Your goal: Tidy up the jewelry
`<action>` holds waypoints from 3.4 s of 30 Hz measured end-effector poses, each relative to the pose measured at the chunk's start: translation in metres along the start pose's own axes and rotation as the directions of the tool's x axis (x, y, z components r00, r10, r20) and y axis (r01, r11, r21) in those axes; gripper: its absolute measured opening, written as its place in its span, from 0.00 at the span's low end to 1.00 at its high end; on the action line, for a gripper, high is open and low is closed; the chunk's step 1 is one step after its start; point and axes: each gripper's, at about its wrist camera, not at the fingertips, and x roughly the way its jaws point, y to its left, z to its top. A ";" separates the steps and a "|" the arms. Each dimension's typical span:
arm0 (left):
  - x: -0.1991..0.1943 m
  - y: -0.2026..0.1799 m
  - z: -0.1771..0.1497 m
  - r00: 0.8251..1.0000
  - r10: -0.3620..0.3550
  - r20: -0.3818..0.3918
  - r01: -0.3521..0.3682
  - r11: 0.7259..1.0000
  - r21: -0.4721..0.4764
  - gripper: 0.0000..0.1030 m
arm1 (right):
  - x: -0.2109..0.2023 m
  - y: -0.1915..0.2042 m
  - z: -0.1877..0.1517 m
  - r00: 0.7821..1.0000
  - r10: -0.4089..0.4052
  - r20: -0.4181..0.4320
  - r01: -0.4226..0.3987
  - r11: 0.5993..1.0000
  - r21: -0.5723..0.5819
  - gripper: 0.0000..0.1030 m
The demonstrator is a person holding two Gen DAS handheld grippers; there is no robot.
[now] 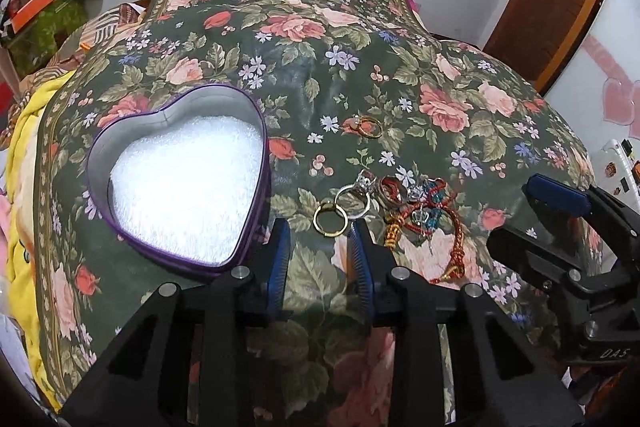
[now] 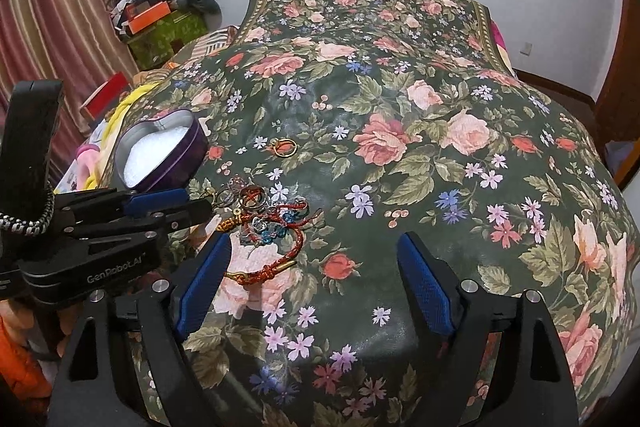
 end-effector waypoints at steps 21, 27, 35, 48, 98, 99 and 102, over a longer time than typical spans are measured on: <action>-0.019 0.009 -0.009 0.999 0.016 0.049 -0.015 1.000 -0.018 0.17 | 0.018 0.018 -0.002 0.994 0.071 -0.080 -0.072 0.997 -0.016 0.81; -0.037 0.019 -0.017 0.997 0.011 0.074 -0.008 0.999 -0.042 0.17 | 0.031 0.031 -0.005 0.990 0.079 -0.120 -0.084 0.996 -0.039 0.81; -0.042 0.013 -0.018 0.997 -0.003 0.083 0.006 1.000 -0.030 0.17 | 0.038 0.044 -0.011 0.994 -0.021 -0.105 0.006 0.990 -0.141 0.69; -0.054 0.017 -0.020 0.995 0.011 0.102 -0.005 0.999 -0.053 0.17 | 0.025 0.030 -0.012 0.992 0.013 -0.126 -0.026 0.994 -0.104 0.43; -0.082 0.047 0.019 0.965 0.078 0.251 -0.055 0.994 -0.094 0.17 | 0.079 0.035 0.062 0.994 0.026 -0.105 -0.040 0.990 -0.133 0.17; -0.084 0.047 0.019 0.964 0.080 0.254 -0.057 0.994 -0.096 0.17 | 0.073 0.036 0.063 0.995 0.031 -0.093 -0.043 0.991 -0.130 0.17; -0.091 0.048 0.019 0.961 0.086 0.263 -0.061 0.993 -0.104 0.17 | 0.057 0.039 0.068 0.998 0.038 -0.052 -0.045 0.990 -0.135 0.17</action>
